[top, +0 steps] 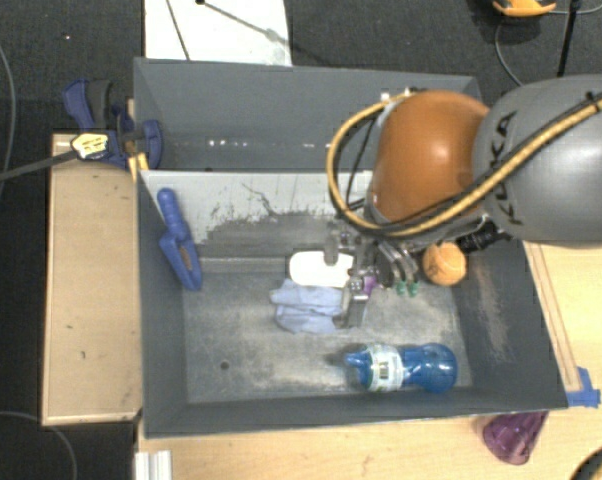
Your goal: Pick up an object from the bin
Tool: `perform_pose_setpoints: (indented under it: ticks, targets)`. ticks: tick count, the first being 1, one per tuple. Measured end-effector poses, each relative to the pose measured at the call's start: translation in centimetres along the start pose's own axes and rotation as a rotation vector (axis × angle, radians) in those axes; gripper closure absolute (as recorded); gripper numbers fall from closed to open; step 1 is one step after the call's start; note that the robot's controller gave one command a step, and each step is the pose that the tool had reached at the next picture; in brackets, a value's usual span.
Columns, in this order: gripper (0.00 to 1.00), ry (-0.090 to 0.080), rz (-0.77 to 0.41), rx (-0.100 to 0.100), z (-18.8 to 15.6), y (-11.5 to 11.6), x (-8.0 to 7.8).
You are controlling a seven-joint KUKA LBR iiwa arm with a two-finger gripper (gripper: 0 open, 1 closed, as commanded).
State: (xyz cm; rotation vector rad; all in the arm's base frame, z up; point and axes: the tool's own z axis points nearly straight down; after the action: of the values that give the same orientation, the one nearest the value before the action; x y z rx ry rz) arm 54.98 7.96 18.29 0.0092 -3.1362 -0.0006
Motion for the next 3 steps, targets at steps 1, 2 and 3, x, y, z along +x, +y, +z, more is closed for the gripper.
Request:
perform_pose_setpoints:
  ticks: [1,2,3]
  targets:
    - [0.00,-0.008,0.002,-0.001,-0.5,0.0,-0.2]
    - [0.00,-0.014,-0.023,-0.001,4.0,-0.7,-0.5]
    - [0.00,-0.007,0.055,-0.001,8.1,-1.0,0.4]
